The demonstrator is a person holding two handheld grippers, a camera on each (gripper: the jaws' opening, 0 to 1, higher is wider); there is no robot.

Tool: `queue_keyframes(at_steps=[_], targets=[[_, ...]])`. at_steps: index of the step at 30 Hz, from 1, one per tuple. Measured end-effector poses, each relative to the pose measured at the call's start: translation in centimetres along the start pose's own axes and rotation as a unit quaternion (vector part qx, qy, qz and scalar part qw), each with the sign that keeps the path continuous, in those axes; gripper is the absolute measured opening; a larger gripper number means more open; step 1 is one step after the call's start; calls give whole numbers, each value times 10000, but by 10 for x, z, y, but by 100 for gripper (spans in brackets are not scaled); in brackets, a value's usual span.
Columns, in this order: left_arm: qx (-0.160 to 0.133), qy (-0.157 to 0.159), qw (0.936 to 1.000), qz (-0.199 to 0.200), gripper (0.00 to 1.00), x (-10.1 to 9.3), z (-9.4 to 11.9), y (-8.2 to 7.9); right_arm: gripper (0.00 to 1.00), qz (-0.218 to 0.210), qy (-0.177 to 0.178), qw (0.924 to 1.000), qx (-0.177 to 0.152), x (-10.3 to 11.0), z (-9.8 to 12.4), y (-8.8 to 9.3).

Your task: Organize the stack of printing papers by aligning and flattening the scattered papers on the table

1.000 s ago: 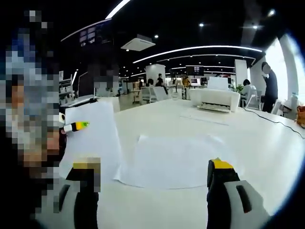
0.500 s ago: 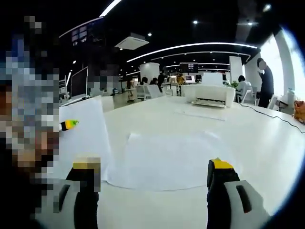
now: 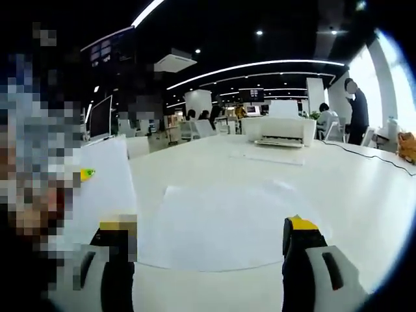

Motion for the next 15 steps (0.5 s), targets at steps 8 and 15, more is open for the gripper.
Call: queue_keyframes(at_steps=[8,15], targets=[[18,-13,10000,-19,7,0,0,1,90,-33,185,9998,93,-13,-7,8],[27,-8,10000,-4,7,-1,0,2,90,-137,413,9990,36,-25,-12,11]])
Point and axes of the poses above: the point that each gripper's makers call its tool centre point, and the gripper's own axes: z roughly backward along the fingers, x roughly to its left, y roughly out of its underside, the point moved 9 cm from there along z, roughly backward along the fingers, and after that the axes turned 2 degrees about z, right-handed, at the moved point
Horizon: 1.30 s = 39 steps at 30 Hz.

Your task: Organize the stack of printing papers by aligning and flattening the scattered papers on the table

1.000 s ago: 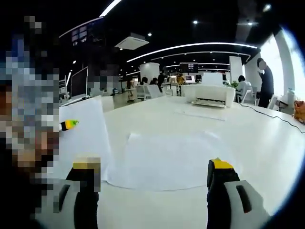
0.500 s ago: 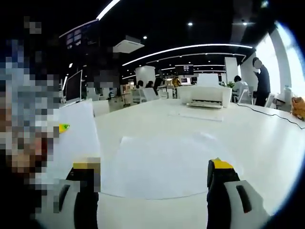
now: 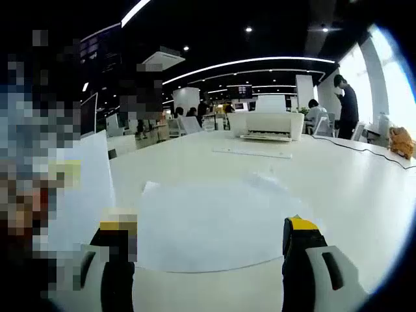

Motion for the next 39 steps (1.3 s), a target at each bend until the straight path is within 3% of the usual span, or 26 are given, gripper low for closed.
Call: queue_keyframes(at_steps=[6,39], targets=[[8,7,10000,3,7,-1,0,1,90,-69,151,9998,-125,-3,-1,-1],[2,7,10000,-87,7,-5,1,2,90,150,928,9956,-4,-31,-10,15]])
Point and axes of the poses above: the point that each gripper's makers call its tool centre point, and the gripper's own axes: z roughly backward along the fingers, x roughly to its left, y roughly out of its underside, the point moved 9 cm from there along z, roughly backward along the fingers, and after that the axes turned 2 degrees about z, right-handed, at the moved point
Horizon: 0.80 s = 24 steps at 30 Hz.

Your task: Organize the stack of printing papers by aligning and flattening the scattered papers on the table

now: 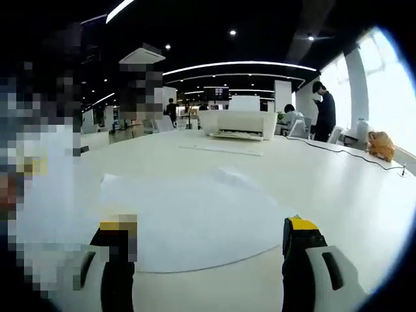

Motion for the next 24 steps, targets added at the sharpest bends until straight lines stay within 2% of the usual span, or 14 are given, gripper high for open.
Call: queue_keyframes(at_steps=[13,24], targets=[[-34,26,10000,39,7,0,1,-1,90,-127,149,9998,24,-14,1,1],[-23,19,10000,85,7,2,-1,-2,90,-30,261,9994,222,-28,-11,5]])
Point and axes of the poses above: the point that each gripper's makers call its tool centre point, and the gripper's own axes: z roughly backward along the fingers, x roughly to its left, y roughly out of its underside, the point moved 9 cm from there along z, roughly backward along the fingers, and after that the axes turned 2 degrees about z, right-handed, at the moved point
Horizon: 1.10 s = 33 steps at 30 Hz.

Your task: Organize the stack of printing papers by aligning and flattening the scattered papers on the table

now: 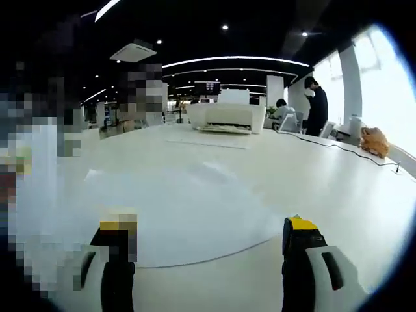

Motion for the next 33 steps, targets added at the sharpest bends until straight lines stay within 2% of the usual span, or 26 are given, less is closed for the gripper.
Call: queue_keyframes(at_steps=[6,20,27,33], targets=[[-24,1,10000,69,7,4,0,-1,86,-69,65,9996,275,-10,-7,4],[-39,21,10000,30,7,5,0,0,77,-37,-49,9998,196,-7,-3,5],[-47,27,10000,14,7,4,0,0,62,-37,-76,9998,177,-6,0,5],[-54,29,10000,18,7,1,0,1,54,-14,-102,9998,163,-3,2,4]])
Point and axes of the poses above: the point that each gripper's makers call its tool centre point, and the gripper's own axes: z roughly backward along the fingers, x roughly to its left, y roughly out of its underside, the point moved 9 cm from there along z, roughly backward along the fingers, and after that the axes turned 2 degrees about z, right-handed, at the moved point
